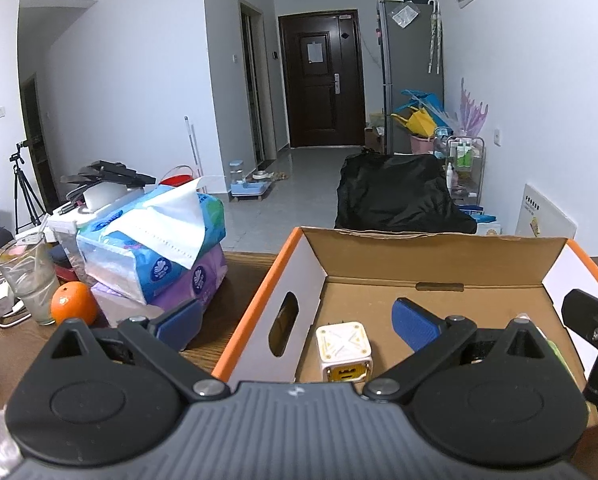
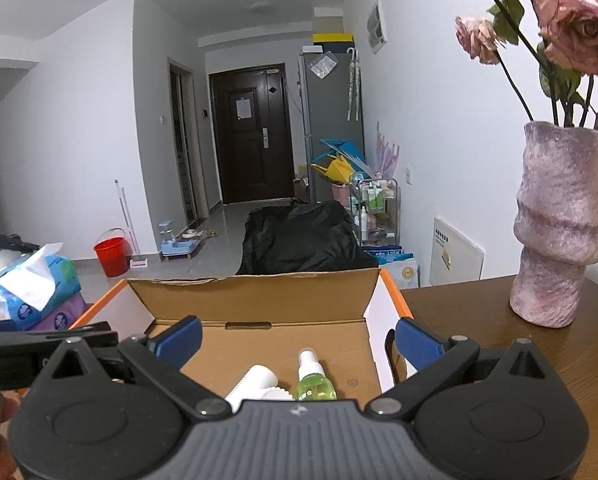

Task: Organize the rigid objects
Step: 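Withdraw both tools from the box toward the purple cap and lint brush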

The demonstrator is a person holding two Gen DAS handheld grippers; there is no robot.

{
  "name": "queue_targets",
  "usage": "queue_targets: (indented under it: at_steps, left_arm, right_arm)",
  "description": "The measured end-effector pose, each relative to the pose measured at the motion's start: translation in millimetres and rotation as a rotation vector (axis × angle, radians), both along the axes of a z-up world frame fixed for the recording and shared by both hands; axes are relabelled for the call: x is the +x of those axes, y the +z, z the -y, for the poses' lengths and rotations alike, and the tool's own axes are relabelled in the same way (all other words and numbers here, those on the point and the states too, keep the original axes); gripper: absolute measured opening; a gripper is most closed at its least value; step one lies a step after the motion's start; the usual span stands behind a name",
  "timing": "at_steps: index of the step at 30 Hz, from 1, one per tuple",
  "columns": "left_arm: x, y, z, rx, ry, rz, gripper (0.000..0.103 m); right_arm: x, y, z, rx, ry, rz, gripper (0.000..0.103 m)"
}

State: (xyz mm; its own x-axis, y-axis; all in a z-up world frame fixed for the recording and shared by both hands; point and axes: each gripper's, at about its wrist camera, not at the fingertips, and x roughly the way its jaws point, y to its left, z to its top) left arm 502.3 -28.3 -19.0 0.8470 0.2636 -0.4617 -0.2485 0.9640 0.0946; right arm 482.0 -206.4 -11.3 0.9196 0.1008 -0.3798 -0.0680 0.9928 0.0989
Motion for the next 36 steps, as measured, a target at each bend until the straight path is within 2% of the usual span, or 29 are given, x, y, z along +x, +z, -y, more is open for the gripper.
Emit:
queue_targets:
  at_steps: [16,36]
  left_arm:
    - [-49,11,-1,0.047,0.000,0.034,0.103]
    - [-116,10,-11,0.062,-0.008,0.027,0.103]
  right_arm:
    - [-46,9,-6,-0.022,0.067,0.039,0.103]
    - [-109,7,-9,-0.044,0.099,0.049,0.103]
